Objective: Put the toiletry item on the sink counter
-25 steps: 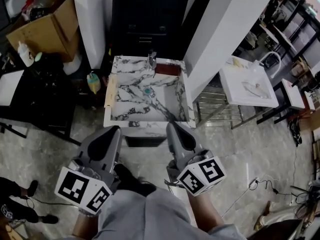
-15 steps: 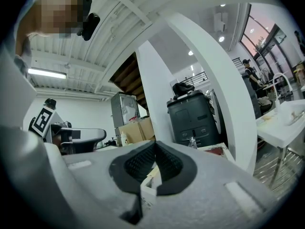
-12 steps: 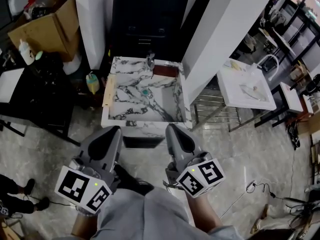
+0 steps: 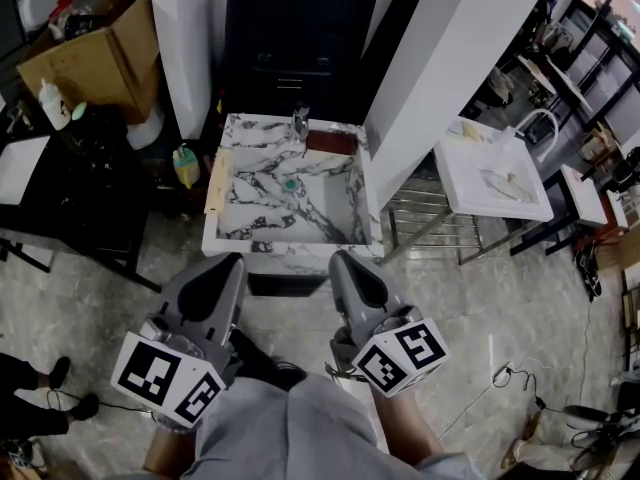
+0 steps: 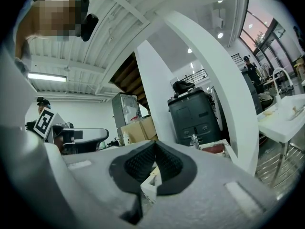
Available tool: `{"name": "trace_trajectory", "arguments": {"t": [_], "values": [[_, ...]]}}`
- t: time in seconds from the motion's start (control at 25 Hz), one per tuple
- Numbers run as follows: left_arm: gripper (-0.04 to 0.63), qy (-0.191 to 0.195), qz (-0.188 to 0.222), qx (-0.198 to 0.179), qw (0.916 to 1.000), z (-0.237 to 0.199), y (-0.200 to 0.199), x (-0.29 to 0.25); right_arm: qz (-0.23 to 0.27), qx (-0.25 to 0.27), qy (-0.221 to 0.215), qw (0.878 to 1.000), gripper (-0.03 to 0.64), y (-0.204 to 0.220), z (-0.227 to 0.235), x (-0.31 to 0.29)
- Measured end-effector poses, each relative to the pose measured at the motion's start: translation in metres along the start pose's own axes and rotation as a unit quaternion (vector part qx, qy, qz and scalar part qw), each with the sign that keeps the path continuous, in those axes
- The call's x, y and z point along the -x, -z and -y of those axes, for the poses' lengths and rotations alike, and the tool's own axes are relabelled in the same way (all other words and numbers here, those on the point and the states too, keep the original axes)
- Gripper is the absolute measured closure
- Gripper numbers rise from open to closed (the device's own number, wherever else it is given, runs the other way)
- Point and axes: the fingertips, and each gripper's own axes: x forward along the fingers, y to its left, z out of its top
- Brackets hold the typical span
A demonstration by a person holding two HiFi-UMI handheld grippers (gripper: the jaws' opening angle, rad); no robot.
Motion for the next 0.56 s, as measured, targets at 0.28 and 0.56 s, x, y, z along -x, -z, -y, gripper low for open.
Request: {"name": "trace_trajectory", "arguments": {"t": [0.28,0.56], "values": [[0.591,-0.003,0.0,0.0,1.0,-0.0009,-0.0004,0.0005,-0.003,-0.002,-0.005,1.0,0.62,0.0003,-0.0015,-0.0019],[0.591,-0.003,-0.001,0.0,1.0,-0.004,-0.002,0.0035,-0.007,-0.006,-0.008,1.0,0.62,0.0019,-0.0059,-0.0045]]}}
